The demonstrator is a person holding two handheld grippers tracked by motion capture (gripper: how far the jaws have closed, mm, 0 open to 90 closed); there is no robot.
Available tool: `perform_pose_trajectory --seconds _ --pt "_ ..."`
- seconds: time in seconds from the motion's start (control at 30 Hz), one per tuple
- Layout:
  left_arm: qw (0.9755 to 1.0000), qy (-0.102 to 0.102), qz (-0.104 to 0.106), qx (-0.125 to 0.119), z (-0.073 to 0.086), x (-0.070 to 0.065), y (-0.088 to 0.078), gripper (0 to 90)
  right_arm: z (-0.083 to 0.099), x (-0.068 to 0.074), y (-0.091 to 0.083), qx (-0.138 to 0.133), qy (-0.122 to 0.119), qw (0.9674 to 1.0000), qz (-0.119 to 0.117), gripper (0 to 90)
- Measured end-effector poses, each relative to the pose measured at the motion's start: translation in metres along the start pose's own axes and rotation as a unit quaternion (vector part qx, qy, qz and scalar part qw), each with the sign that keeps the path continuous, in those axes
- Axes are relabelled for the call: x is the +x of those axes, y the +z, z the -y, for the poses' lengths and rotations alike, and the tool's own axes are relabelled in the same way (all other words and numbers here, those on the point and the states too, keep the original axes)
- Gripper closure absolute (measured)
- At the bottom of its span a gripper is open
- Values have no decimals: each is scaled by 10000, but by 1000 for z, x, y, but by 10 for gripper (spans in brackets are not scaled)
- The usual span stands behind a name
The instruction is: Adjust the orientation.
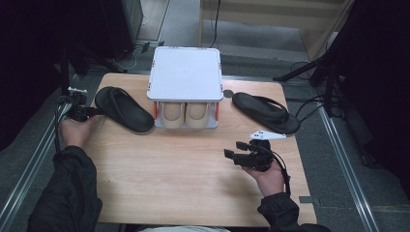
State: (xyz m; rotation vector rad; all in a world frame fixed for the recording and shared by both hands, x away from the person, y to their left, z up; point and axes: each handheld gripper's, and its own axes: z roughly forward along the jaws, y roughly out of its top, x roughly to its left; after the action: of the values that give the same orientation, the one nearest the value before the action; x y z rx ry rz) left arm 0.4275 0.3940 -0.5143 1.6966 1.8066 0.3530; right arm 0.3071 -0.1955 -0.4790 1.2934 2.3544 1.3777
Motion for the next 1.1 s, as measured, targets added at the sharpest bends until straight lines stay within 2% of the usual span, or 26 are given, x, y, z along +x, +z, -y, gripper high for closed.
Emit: perform_pose_trajectory --seconds 0.23,0.3,0.5,0.6,0.8,0.93,1.03,1.1 --pt "9997 202 121 -104 -6 -18 -15 883 0 -1 0 6 7 10000 -19 357" --pt "9995 201 194 -136 -8 -24 -19 882 0 0 0 12 -9 10000 -30 357" --pt "9982 412 401 -191 -15 -49 -24 881 0 0 1 26 -12 10000 -16 357" --pt "9969 637 452 -131 -15 -65 -22 878 1 0 1 34 -19 10000 -9 357" --pt "9937 939 606 34 -12 -95 -10 879 1 -1 1 37 -11 10000 2 357" --pt "9931 931 708 86 -6 -103 -1 876 1 -2 1 54 -6 10000 0 357" --pt "9931 972 650 79 0 -107 4 868 1 -1 1 55 -18 10000 -2 356" --pt "9928 957 695 182 4 -106 7 875 1 -1 1 53 -7 10000 -13 356"
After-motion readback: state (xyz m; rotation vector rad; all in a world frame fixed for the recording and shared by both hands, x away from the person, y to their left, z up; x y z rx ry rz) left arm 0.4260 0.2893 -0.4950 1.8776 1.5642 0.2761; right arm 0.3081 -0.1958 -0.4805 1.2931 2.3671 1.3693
